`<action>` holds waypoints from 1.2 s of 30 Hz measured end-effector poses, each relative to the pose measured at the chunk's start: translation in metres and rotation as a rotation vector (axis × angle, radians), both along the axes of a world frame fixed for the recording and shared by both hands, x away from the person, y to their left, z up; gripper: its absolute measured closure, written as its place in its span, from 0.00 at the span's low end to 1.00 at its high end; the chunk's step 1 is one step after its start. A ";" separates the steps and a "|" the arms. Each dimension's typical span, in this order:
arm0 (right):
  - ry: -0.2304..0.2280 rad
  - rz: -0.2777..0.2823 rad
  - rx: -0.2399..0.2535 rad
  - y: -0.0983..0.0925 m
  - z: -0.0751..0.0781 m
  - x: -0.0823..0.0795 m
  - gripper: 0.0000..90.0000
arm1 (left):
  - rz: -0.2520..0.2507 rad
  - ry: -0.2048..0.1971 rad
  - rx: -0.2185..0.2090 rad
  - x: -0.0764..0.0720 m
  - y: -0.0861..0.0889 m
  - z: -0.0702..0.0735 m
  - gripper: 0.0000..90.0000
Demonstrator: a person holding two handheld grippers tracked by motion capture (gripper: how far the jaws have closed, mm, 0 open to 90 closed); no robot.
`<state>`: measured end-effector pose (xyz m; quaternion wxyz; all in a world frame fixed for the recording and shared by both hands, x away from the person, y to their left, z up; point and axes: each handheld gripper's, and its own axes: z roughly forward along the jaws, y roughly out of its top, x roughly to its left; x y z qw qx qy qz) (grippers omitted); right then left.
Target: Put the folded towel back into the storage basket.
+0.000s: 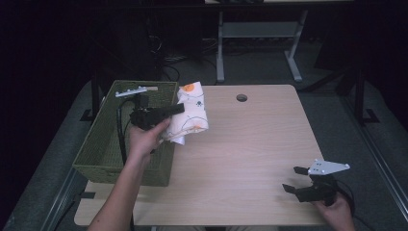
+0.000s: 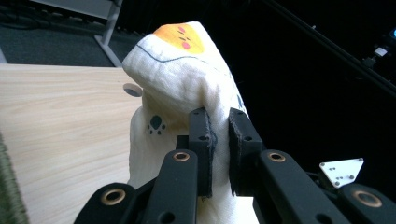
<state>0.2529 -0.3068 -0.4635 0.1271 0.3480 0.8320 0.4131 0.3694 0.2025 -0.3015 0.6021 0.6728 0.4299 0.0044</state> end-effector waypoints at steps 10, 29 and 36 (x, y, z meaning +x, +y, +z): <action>-0.003 0.001 -0.001 0.000 0.000 0.000 0.20 | 0.021 0.002 0.012 0.000 0.019 0.005 0.91; 0.007 -0.001 -0.010 0.003 -0.001 0.001 0.20 | 0.088 0.027 0.026 -0.002 0.075 0.000 0.91; 0.009 0.000 -0.014 0.004 -0.001 0.001 0.20 | 0.103 0.033 0.045 -0.003 0.092 -0.002 0.91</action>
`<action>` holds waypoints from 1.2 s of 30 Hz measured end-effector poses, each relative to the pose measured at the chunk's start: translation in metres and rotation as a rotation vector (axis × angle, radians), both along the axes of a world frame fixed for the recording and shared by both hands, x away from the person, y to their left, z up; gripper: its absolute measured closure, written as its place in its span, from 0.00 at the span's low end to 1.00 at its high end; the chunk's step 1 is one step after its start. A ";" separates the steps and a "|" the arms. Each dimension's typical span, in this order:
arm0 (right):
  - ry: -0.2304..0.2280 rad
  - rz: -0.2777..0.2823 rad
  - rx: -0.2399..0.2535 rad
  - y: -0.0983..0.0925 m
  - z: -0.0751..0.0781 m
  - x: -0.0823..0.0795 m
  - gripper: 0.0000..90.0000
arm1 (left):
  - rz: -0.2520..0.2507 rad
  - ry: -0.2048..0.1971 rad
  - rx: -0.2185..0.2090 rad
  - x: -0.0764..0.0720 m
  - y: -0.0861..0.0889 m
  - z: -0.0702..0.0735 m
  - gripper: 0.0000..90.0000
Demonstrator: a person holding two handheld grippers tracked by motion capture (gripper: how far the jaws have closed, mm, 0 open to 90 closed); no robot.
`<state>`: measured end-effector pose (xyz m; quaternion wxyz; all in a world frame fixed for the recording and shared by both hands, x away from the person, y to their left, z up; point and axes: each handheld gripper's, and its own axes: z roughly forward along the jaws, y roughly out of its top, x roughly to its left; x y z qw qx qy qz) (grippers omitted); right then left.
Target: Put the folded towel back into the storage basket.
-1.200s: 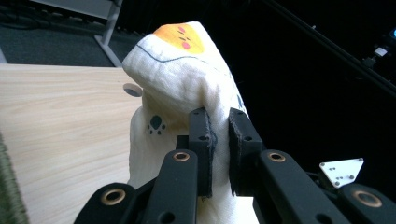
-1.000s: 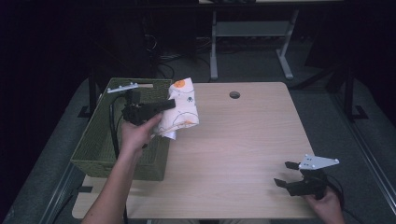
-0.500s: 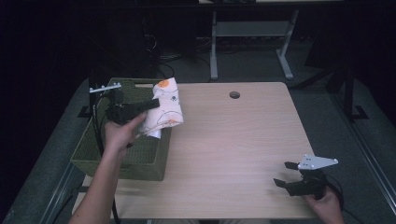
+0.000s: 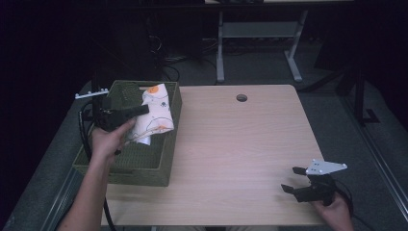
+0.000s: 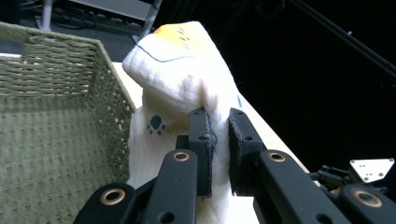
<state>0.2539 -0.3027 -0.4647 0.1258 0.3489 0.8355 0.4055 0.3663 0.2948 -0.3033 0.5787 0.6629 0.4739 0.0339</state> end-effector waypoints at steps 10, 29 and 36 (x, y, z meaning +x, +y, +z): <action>0.000 -0.001 0.000 0.000 0.000 0.000 0.20 | 0.034 0.025 0.009 -0.001 0.023 -0.010 0.91; 0.006 0.000 -0.002 0.002 -0.001 0.001 0.20 | 0.068 0.066 0.029 0.001 0.051 -0.028 0.91; 0.010 0.001 -0.007 0.003 -0.001 0.001 0.20 | 0.066 0.084 0.056 0.005 0.055 -0.037 0.91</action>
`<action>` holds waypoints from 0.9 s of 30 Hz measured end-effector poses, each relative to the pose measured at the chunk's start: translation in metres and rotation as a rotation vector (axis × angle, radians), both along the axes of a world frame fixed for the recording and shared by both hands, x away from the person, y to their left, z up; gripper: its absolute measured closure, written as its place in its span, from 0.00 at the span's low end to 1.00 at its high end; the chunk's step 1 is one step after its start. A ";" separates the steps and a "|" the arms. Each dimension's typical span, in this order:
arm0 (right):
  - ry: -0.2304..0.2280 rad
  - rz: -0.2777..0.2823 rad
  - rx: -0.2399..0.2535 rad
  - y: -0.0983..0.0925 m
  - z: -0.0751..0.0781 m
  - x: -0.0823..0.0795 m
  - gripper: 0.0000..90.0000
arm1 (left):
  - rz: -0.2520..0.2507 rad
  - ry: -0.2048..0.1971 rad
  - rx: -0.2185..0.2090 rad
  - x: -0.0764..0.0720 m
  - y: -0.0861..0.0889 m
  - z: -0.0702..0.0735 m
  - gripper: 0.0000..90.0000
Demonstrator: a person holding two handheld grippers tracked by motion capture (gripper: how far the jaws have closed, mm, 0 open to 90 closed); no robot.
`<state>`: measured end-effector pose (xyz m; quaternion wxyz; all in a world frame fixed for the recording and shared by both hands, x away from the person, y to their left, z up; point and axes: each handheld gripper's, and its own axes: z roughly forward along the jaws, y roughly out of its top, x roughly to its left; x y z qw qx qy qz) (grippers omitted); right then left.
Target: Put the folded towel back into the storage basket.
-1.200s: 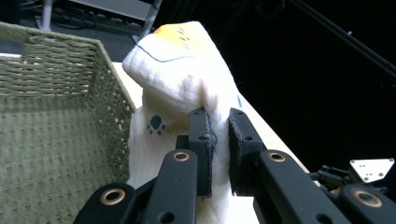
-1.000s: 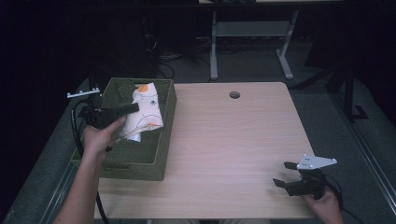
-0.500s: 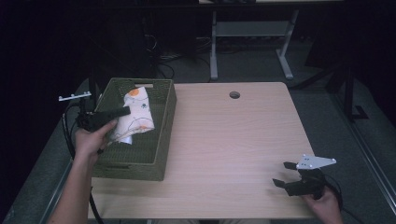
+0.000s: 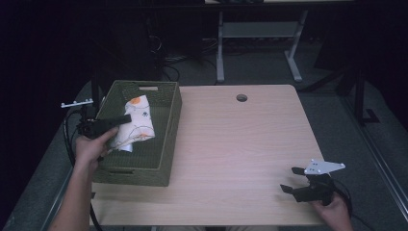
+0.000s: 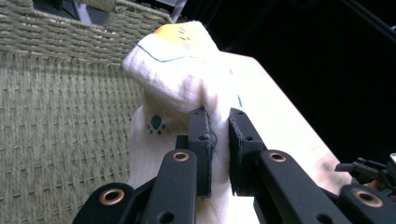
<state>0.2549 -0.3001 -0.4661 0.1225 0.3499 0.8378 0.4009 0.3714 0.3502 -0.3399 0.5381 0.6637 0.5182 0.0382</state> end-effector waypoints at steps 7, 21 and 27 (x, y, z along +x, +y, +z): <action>0.001 -0.002 -0.003 0.000 -0.001 0.000 0.20 | -0.005 0.019 0.021 0.006 0.004 -0.005 0.91; -0.004 -0.004 0.006 -0.001 0.000 0.000 0.20 | -0.045 0.056 0.072 0.017 0.006 -0.015 0.90; -0.002 -0.005 0.005 -0.002 -0.001 0.001 0.20 | -0.050 0.067 0.116 0.026 0.004 -0.017 0.85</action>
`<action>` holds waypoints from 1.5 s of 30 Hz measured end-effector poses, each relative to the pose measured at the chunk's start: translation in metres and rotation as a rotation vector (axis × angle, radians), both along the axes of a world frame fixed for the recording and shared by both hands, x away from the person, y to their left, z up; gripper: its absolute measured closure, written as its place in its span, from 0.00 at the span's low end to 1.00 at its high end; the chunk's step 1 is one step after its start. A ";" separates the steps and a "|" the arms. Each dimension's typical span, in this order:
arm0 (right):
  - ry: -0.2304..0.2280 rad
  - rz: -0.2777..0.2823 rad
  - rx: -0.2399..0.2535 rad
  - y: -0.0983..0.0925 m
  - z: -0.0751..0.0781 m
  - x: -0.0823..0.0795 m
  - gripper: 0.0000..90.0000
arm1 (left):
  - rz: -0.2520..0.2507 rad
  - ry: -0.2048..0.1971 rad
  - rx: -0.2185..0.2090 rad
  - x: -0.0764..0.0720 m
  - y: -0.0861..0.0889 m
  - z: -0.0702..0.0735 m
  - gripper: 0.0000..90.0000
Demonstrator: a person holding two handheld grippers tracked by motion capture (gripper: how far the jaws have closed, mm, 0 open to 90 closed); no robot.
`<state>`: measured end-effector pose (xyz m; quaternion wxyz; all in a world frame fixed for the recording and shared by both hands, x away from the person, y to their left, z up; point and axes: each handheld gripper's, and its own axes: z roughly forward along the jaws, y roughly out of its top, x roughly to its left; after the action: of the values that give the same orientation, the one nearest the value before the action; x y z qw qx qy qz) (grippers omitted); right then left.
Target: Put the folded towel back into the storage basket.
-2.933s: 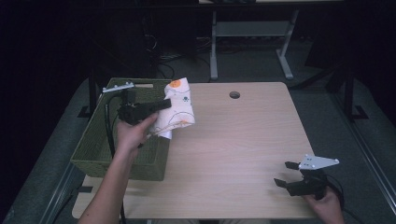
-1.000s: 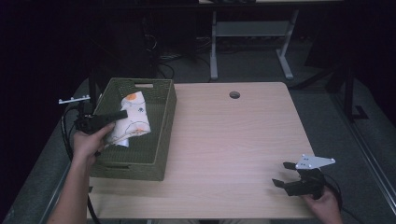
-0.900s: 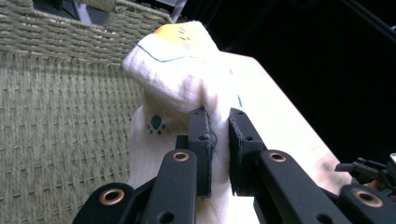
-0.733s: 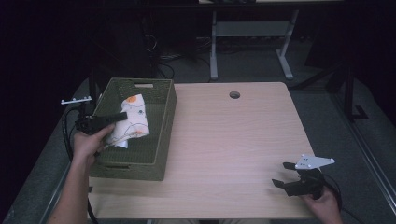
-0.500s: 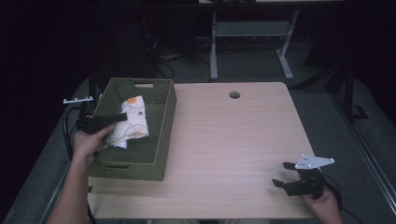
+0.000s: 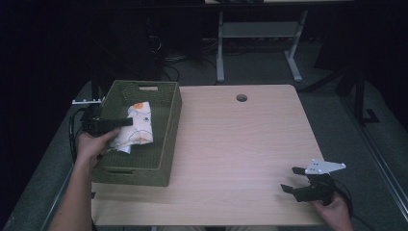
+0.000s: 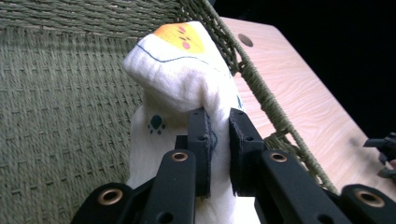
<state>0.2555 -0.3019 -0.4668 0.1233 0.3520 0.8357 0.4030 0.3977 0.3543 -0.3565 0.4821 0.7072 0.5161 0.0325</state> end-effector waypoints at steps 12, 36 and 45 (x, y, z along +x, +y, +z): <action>0.007 0.002 0.001 -0.001 -0.003 0.001 0.20 | 0.006 0.000 0.002 -0.003 0.000 0.002 0.77; -0.006 0.007 -0.008 0.006 0.002 -0.001 0.20 | -0.061 -0.102 -0.003 -0.036 -0.027 0.028 0.69; -0.012 0.005 -0.004 0.003 0.004 -0.003 0.20 | -0.103 -0.136 -0.006 -0.042 -0.056 0.038 0.66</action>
<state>0.2524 -0.2984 -0.4624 0.1281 0.3471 0.8367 0.4039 0.3554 0.2986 -0.3189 0.5192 0.7276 0.4450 0.0542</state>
